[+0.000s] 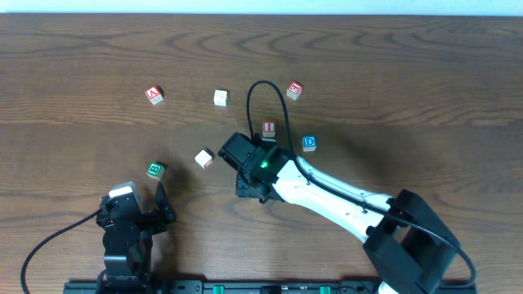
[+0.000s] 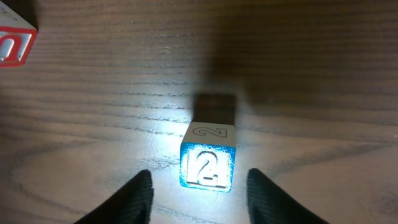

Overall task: Spell out Ai2
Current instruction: 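Grasp the blue '2' block with the right gripper and lift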

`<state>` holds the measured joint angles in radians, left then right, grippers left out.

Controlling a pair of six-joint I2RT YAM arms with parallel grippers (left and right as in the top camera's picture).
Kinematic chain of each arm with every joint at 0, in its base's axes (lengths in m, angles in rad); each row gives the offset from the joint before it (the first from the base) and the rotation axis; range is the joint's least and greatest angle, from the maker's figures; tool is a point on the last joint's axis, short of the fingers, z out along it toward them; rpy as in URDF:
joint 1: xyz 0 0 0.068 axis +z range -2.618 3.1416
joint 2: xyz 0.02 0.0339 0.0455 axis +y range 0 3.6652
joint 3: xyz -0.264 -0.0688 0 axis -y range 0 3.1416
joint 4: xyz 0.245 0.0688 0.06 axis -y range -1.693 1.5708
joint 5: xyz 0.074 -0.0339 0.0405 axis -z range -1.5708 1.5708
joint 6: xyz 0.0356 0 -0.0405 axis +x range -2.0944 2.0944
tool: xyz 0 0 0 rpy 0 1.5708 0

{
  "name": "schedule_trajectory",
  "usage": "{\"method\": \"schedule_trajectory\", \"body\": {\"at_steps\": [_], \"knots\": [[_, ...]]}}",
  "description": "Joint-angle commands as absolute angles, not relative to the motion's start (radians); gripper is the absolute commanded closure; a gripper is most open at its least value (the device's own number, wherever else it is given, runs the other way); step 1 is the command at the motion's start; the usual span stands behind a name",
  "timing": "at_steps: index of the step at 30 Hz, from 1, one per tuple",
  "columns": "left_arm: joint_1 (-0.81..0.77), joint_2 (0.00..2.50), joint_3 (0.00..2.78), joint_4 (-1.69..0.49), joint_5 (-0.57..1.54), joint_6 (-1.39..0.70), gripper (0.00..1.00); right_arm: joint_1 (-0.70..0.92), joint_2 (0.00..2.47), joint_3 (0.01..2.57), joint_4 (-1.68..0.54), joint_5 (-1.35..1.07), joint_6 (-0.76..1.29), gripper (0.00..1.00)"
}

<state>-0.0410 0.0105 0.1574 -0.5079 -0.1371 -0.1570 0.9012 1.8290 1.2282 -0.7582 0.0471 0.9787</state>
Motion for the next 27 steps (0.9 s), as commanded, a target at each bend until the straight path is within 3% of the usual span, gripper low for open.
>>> {"method": "schedule_trajectory", "body": {"at_steps": [1, 24, 27], "knots": [[-0.038, 0.006, 0.140, -0.506, -0.140, -0.150, 0.05, 0.893, 1.864, 1.221, -0.760, 0.030, 0.990, 0.49], [-0.038, 0.006, 0.140, -0.506, -0.140, -0.150, 0.05, 0.893, 1.917, 1.221, -0.759, 0.007, 0.979, 0.54], [-0.038, 0.006, 0.140, -0.506, -0.140, -0.150, 0.05, 0.893, 1.917, 1.221, -0.759, 0.007, 0.979, 0.61]]}}
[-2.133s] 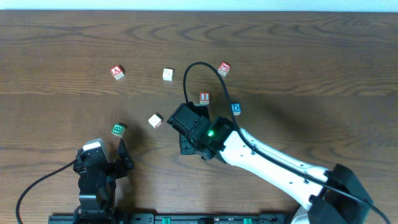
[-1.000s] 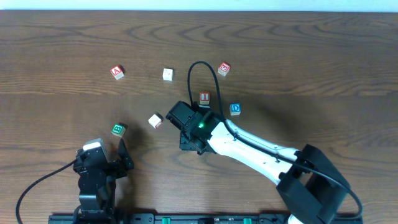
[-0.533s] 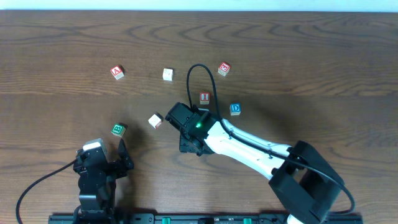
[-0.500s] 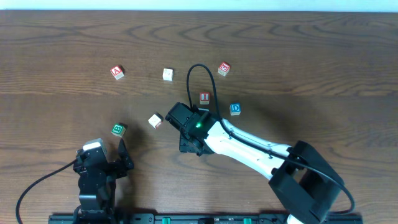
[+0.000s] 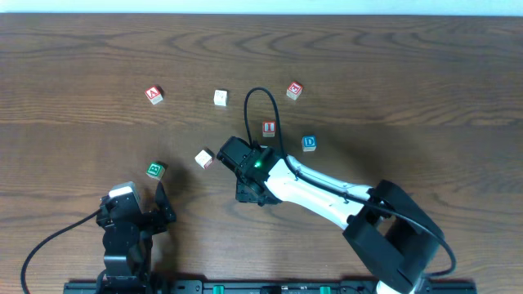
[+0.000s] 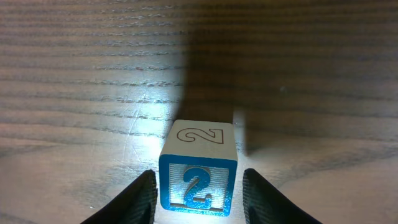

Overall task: Spell out Ai2
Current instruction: 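Grasp the blue '2' block with the right gripper and lift, then carry the blue '2' block beside the red 'I' block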

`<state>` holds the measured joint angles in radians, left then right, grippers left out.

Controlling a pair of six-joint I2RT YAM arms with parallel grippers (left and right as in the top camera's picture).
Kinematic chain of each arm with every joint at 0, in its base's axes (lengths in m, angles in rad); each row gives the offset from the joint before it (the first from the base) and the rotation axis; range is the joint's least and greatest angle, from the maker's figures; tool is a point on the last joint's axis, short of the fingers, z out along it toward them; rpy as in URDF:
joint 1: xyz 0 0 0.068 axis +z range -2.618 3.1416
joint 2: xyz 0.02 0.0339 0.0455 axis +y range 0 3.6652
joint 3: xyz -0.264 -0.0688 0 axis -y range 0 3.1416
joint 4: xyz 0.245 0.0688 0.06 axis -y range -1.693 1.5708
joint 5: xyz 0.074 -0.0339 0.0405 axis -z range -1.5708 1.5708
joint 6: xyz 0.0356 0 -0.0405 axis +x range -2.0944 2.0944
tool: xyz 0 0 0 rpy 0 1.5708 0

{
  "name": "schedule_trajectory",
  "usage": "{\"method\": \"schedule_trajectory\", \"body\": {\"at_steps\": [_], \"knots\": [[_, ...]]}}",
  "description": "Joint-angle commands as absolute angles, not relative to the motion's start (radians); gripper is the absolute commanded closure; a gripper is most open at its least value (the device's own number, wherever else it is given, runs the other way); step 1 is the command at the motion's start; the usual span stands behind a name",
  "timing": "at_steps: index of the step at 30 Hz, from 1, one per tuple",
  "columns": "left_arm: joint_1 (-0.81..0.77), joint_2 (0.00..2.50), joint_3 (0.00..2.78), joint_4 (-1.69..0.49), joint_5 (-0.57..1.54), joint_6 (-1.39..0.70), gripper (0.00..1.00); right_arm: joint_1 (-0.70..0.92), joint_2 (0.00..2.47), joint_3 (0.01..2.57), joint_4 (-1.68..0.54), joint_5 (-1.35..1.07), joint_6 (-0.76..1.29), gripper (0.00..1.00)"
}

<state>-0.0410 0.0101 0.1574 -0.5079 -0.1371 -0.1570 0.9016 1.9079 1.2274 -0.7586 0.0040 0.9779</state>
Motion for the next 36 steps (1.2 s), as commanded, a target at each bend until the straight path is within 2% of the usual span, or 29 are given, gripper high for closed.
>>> {"method": "schedule_trajectory", "body": {"at_steps": [1, 10, 18, 23, 29, 36], "knots": [[-0.038, 0.006, 0.140, -0.506, -0.140, -0.150, 0.05, 0.893, 1.917, 1.221, -0.759, 0.007, 0.979, 0.64], [-0.038, 0.006, 0.140, -0.506, -0.140, -0.150, 0.05, 0.893, 1.917, 1.221, -0.759, 0.008, 0.971, 0.71], [-0.038, 0.006, 0.140, -0.506, -0.140, -0.150, 0.05, 0.882, 1.917, 1.221, -0.760, 0.063, 0.924, 0.74], [-0.038, 0.006, 0.140, -0.506, -0.140, -0.150, 0.05, 0.810, 1.917, 1.225, -0.758, 0.064, 0.889, 0.75], [-0.038, 0.006, 0.140, -0.506, -0.140, -0.150, 0.05, 0.707, 1.915, 1.293, -0.789, 0.064, 0.801, 0.82], [-0.038, 0.006, 0.140, -0.506, -0.140, -0.150, 0.05, 0.635, 1.914, 1.406, -0.849, 0.080, 0.707, 0.82]]}}
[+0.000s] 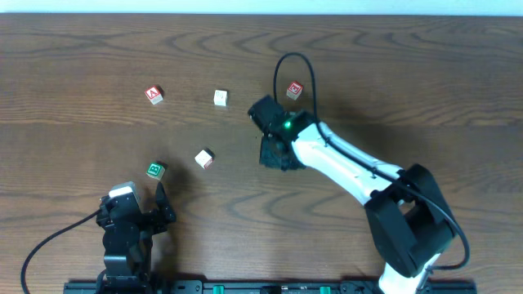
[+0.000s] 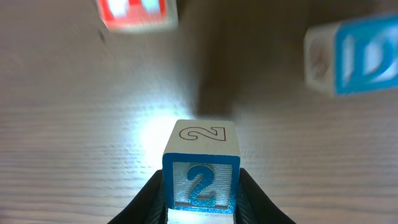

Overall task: Spell out Ai2
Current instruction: 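Carry the blue '2' block beside the red 'I' block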

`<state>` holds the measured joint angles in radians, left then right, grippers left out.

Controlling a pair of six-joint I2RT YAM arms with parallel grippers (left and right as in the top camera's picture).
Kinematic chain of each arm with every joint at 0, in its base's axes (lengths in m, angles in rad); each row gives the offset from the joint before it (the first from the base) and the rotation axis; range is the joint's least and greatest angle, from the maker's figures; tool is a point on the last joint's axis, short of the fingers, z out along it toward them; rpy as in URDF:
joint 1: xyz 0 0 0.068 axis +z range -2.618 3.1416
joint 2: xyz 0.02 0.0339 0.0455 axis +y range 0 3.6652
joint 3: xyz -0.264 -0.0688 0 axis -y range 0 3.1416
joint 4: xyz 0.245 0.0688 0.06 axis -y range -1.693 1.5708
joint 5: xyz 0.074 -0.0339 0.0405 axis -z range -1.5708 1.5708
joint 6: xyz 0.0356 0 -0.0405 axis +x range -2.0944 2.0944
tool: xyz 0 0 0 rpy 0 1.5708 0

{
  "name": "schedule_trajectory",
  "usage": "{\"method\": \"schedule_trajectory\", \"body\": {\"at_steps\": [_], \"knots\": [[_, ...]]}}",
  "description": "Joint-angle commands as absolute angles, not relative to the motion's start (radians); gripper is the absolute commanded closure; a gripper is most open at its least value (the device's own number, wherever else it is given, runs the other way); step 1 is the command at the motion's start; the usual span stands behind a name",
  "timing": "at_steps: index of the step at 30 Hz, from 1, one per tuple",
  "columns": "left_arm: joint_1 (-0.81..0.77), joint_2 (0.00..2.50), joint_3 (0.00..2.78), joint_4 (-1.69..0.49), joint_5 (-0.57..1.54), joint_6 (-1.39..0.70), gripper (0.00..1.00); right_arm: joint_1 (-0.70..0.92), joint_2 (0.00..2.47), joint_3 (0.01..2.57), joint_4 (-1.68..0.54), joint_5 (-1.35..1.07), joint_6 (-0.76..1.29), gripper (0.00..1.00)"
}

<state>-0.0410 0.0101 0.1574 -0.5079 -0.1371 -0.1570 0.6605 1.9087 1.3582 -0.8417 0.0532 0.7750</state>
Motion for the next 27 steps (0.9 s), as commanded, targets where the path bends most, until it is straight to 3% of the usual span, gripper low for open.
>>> {"method": "schedule_trajectory", "body": {"at_steps": [1, 27], "knots": [[-0.038, 0.006, 0.140, -0.506, -0.140, -0.150, 0.04, 0.627, 1.914, 1.416, -0.849, 0.081, 0.698, 0.82], [-0.038, 0.006, 0.140, -0.506, -0.140, -0.150, 0.05, 0.525, 1.992, 1.464, -0.688, 0.085, 0.579, 0.82]]}}
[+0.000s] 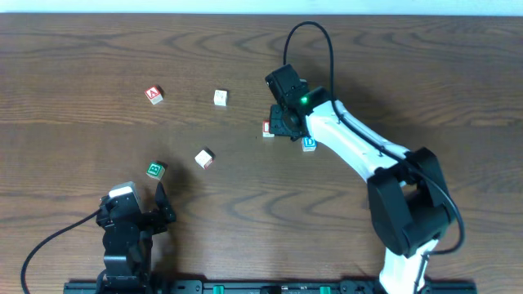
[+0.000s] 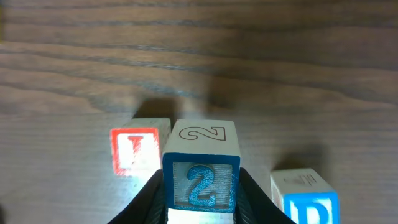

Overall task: Spell out Ai2
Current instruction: 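Carry the blue '2' block beside the red 'I' block, then lower the blue '2' right of the red 'I' and open gripper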

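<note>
My right gripper (image 2: pixel 201 186) is shut on the blue 2 block (image 2: pixel 201 168), with a finger pressed on each side of it. The block hangs between the red I block (image 2: pixel 134 151) on its left and the blue D block (image 2: pixel 305 196) on its right, close to the I. Whether it touches the table cannot be told. From overhead, the right gripper (image 1: pixel 286 124) covers the 2 block, next to the I block (image 1: pixel 267 128) and D block (image 1: pixel 309 144). The red A block (image 1: pixel 153 95) lies far left. My left gripper (image 1: pixel 162 204) rests open near the front edge.
A white block (image 1: pixel 220 98) lies right of the A block. A white and red block (image 1: pixel 203 158) and a green block (image 1: pixel 155 170) sit nearer the front left. The right arm's black cable loops above the wrist.
My right gripper, still shut on the 2 block, has moved away from the front edge. The block was short of the I and D blocks and now sits between them.
My right gripper stood open around the 2 block on the table, then had its fingers close on either side of it. Then it was shut on the block near the I and D blocks. Now the block is between those two. The left arm stayed still.
</note>
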`<state>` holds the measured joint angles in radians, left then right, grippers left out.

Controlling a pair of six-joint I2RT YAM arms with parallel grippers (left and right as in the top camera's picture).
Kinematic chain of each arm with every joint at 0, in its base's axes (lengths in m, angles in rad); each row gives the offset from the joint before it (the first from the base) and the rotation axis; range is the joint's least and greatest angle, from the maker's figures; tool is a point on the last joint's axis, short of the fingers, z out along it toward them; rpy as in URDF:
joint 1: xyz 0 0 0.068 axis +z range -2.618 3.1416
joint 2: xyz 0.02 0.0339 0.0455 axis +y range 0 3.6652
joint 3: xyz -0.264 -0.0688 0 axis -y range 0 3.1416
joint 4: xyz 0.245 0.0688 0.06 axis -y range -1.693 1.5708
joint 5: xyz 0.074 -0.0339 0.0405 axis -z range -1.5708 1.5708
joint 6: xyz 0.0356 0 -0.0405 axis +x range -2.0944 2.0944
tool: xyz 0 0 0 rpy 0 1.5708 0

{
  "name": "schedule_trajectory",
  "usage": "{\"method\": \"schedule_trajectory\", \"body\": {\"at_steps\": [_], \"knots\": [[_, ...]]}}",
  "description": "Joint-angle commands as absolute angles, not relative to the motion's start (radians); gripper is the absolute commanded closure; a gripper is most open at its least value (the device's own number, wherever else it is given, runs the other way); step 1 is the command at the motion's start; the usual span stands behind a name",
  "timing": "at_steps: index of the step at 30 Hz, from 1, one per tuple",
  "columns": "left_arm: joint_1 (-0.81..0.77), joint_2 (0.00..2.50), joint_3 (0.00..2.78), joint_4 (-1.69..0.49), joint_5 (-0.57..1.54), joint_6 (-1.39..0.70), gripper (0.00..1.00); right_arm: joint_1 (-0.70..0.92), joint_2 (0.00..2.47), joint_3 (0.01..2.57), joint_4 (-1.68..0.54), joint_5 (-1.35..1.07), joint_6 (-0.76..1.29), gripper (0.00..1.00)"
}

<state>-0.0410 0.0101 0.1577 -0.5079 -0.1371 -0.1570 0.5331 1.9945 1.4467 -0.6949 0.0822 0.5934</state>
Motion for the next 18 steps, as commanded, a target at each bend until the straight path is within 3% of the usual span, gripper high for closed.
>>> {"method": "schedule_trajectory", "body": {"at_steps": [1, 18], "knots": [[-0.038, 0.006, 0.140, -0.506, -0.140, -0.150, 0.05, 0.525, 1.992, 1.464, -0.688, 0.085, 0.579, 0.83], [-0.038, 0.006, 0.140, -0.506, -0.140, -0.150, 0.05, 0.524, 2.028, 1.464, -0.684, 0.071, 0.579, 0.82]]}}
